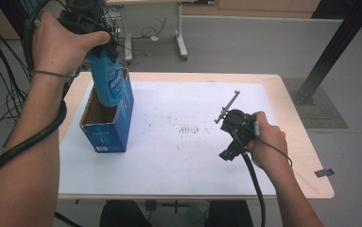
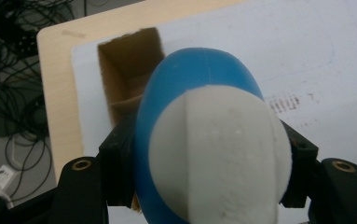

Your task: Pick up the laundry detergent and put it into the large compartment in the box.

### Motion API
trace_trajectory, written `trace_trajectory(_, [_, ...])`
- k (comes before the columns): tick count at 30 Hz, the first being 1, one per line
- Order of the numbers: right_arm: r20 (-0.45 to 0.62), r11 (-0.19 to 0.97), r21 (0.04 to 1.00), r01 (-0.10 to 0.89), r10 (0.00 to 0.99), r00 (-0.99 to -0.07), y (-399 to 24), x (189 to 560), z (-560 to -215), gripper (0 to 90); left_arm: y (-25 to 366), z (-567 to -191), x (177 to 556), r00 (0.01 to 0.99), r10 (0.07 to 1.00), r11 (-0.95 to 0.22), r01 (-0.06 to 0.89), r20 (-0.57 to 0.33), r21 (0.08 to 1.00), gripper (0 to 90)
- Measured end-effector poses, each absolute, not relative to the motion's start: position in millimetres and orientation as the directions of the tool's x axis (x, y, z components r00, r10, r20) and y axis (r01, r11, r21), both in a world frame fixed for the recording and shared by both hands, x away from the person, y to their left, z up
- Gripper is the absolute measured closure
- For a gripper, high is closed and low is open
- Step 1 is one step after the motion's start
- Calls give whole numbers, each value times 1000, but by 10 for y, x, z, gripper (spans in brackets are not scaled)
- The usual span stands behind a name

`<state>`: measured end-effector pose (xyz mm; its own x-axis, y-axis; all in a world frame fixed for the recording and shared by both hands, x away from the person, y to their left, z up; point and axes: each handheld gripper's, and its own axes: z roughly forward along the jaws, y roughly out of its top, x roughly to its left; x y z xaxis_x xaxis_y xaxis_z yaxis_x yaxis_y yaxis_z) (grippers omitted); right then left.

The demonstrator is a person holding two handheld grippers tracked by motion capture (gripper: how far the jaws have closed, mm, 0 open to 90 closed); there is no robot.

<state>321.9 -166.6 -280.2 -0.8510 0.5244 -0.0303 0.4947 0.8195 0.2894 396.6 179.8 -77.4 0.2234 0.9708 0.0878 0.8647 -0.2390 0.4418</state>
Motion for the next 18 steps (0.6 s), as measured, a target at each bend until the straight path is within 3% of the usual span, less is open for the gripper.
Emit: trace_trajectory(18, [-31, 816, 295, 498, 529, -848, -1690, 3223, -2812, 53, 2039, -857, 4036, 151, 986, -168, 887, 74, 431, 375])
